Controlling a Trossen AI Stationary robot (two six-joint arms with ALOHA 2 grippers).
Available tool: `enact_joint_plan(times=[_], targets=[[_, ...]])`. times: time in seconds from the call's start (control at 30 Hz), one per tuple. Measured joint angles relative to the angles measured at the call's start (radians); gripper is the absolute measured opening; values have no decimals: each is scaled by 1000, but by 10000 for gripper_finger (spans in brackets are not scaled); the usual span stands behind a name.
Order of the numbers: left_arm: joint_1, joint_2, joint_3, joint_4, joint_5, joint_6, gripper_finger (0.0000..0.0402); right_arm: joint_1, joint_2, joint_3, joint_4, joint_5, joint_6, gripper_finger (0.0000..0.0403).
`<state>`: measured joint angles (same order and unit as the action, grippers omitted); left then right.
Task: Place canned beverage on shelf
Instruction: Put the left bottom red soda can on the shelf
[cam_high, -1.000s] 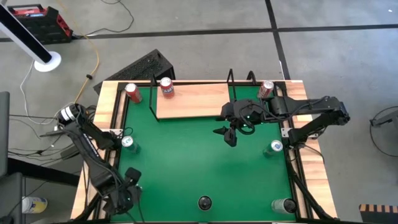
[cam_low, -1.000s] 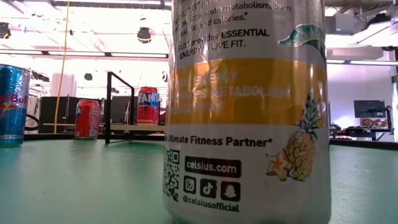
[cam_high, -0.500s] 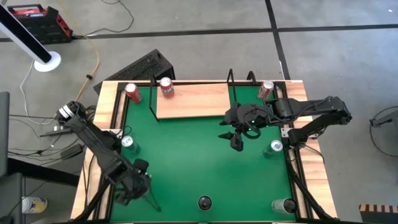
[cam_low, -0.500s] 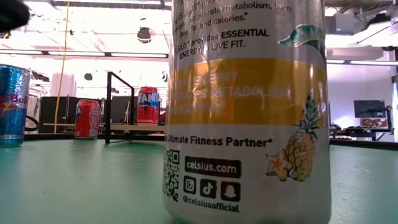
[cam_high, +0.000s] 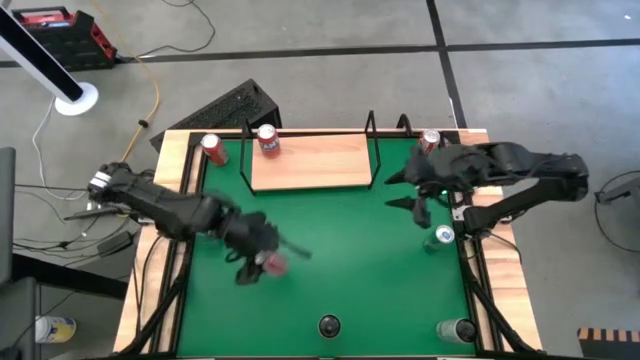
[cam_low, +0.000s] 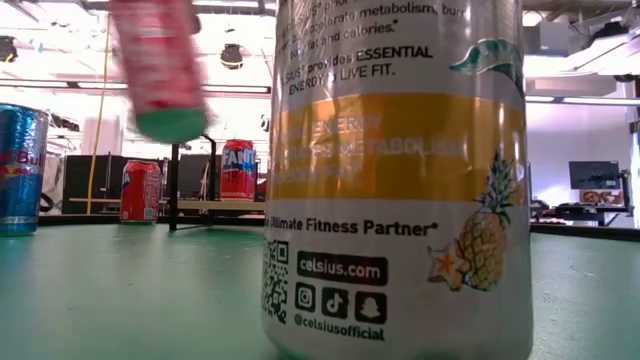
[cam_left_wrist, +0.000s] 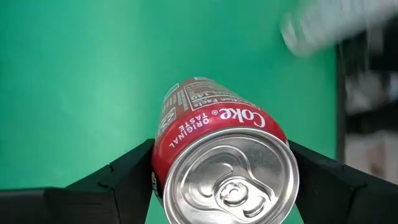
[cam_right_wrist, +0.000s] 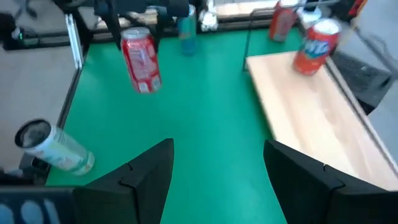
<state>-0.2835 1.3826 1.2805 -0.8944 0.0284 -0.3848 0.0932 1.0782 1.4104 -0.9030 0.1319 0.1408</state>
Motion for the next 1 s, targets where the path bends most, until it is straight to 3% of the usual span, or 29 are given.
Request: enact_joint_plan(times=[0.27,0.6,0.77,1.0], targets=[[219,198,312,-37,-44,107,285,-79,-162,-134,23,1,-4,275],[477,553,854,-316,-18,347,285,-153,-195,-165,31,0,-30,275],[586,645,958,-365,-18,490,285,-168,-177,-165,34,1,29,275],[720,717,970,-368,-55,598,285,-168,-155,-165,135,25,78,275]])
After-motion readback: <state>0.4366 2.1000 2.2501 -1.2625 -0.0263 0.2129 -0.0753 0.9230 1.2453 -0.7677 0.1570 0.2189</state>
